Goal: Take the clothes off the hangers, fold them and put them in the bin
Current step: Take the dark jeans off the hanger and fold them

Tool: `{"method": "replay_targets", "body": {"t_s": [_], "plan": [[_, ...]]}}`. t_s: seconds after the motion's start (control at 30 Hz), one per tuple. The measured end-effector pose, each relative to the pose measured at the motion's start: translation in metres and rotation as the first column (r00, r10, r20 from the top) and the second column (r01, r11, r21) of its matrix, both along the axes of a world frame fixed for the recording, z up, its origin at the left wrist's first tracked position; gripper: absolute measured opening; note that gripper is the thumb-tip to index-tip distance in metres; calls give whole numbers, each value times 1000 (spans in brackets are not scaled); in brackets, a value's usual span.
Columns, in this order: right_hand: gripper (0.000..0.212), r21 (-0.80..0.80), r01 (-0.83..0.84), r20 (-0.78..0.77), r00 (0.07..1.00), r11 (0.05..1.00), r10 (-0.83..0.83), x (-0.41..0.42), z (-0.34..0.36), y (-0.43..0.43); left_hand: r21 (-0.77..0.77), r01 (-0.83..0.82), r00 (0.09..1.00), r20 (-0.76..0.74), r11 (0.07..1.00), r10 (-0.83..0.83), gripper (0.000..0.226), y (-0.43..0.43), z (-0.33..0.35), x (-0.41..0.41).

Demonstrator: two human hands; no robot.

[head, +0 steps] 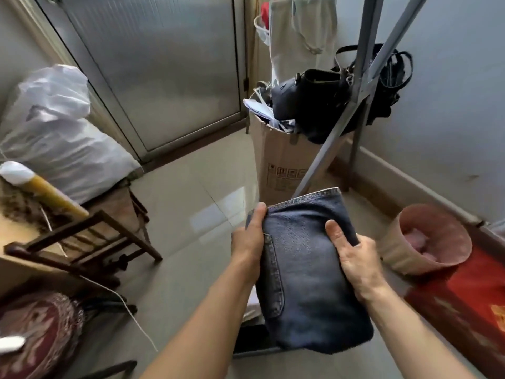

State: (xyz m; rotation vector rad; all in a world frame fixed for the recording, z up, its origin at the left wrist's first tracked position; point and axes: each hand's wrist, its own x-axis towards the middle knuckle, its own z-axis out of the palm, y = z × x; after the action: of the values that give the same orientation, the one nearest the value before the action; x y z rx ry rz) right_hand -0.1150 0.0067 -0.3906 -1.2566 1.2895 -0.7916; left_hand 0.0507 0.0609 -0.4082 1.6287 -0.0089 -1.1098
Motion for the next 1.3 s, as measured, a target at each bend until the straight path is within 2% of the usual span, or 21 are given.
{"method": "replay_targets", "body": {"t_s": [0.13,0.23,0.3,0.4,0.5,0.53,0.6,0.7,0.8,0.9,0.97,1.07,1.17,1.23,1.3], "plan": [[48,65,-5,-9,1000,998,6,12,-75,-18,-33,11,993,-116,999,-15,57,-10,-67,17],[73,170,59,-10,998,984,-58,14,-144,-28,-78,163,965,-195,984,-175,65,0,-129,17],[78,247,109,0,994,963,-113,15,-183,-31,-86,266,941,-192,960,-278,65,13,-169,9],[74,366,97,10,994,925,-108,10,-238,-35,-40,306,944,-122,951,-308,58,27,-223,-5],[44,531,-71,118,993,845,9,-5,-289,-29,34,257,966,-19,966,-256,40,32,-280,-19],[40,585,-127,149,988,801,47,-12,-301,-25,53,233,972,-6,971,-233,37,35,-297,-25],[42,653,-161,169,983,740,65,-30,-334,-15,119,236,971,4,964,-238,36,42,-333,-37],[39,679,-60,36,998,731,48,-56,-377,-4,191,390,920,-54,901,-387,37,56,-378,-55],[25,691,14,-98,992,722,74,-72,-412,0,263,522,853,-144,812,-502,58,66,-425,-67],[23,693,45,-144,987,720,76,-78,-438,-11,333,576,817,-196,747,-542,49,55,-433,-69],[22,682,49,-137,989,730,62,-73,-449,-24,361,528,845,-136,768,-517,36,43,-440,-70],[23,653,39,-106,994,756,40,-59,-471,-47,366,391,897,55,844,-439,41,23,-457,-71],[24,638,1,-82,994,770,67,-45,-509,-67,402,298,888,215,866,-406,32,12,-475,-75],[22,639,-16,-121,985,769,122,-35,-535,-74,404,311,891,190,860,-412,27,11,-491,-79],[17,621,1,-206,965,784,162,-28,-564,-76,390,398,877,103,830,-469,23,14,-510,-88]]}}
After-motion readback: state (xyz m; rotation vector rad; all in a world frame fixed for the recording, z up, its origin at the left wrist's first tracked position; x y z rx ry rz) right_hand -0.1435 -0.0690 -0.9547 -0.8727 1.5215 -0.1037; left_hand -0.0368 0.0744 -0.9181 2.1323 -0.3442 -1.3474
